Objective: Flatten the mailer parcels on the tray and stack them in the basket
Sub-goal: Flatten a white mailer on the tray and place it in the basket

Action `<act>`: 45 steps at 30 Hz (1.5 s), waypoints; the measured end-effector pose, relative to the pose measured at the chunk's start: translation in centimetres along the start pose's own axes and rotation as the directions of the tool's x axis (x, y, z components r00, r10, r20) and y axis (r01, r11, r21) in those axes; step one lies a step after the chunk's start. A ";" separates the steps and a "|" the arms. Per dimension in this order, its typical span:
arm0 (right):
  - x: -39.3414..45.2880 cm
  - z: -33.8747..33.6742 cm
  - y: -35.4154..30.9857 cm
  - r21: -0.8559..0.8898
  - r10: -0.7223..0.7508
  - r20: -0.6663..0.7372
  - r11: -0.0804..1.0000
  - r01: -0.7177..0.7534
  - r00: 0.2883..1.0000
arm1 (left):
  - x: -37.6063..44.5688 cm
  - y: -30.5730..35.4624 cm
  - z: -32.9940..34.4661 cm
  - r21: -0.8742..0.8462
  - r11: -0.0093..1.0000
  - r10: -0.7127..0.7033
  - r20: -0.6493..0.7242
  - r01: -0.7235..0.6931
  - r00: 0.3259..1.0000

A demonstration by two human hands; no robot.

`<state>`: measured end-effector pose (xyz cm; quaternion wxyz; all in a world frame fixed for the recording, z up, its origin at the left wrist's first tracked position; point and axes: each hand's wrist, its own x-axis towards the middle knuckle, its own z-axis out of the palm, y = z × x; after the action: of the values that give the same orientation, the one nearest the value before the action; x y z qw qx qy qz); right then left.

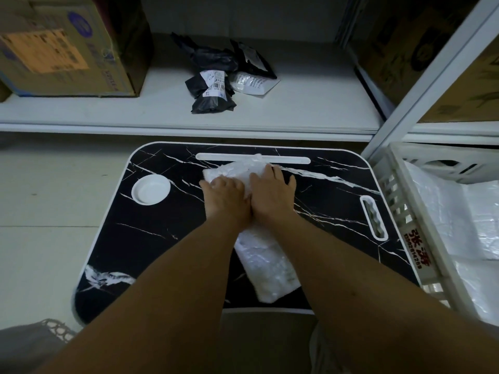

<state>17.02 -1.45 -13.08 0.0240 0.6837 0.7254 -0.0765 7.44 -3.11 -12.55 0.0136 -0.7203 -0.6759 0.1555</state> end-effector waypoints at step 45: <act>-5.1 0.6 5.8 0.047 0.091 0.179 0.994 -0.101 0.980 | -5.0 -1.2 2.0 -0.460 0.777 -0.288 0.347 0.430 0.893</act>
<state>23.08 -6.28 -13.40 0.0729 0.7087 0.6842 -0.1558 5.61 -8.30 -13.11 -0.2416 -0.5262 -0.8137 0.0516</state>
